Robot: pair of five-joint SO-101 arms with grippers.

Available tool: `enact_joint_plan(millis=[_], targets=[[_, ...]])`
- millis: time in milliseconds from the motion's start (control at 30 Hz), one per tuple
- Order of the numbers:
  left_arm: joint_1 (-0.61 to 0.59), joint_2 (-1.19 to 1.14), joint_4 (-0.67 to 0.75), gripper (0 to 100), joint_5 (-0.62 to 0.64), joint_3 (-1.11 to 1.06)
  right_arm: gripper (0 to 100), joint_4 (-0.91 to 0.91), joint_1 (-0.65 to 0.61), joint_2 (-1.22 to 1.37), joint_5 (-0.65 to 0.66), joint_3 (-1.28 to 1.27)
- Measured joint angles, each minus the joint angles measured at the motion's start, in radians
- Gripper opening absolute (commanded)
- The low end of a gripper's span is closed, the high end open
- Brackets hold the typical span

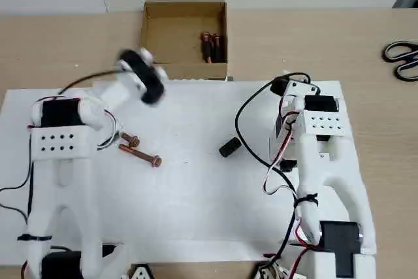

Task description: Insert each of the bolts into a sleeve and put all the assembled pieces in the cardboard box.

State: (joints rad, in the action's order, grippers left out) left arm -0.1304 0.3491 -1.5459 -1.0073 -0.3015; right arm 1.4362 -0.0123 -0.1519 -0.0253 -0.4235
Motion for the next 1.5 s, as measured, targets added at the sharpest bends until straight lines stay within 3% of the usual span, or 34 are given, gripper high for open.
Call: enact_joint_plan(millis=[100,167,533,1000,1500], targets=[[0.003,-0.015,-0.034,8,-0.262,0.000,0.4,0.000,0.000,0.000,0.000,-0.002],[0.018,-0.031,-0.046,8,-0.339,0.000,0.4,0.000,0.005,0.000,0.000,-0.002],[0.166,-0.183,-0.046,8,-0.348,0.000,0.4,0.003,0.109,0.000,0.041,-0.002],[0.178,-0.299,-0.043,12,-0.358,0.002,0.4,0.005,0.109,0.000,0.052,-0.002],[0.212,-0.436,0.077,13,-0.358,0.002,0.4,0.005,0.109,0.000,0.052,-0.002]])
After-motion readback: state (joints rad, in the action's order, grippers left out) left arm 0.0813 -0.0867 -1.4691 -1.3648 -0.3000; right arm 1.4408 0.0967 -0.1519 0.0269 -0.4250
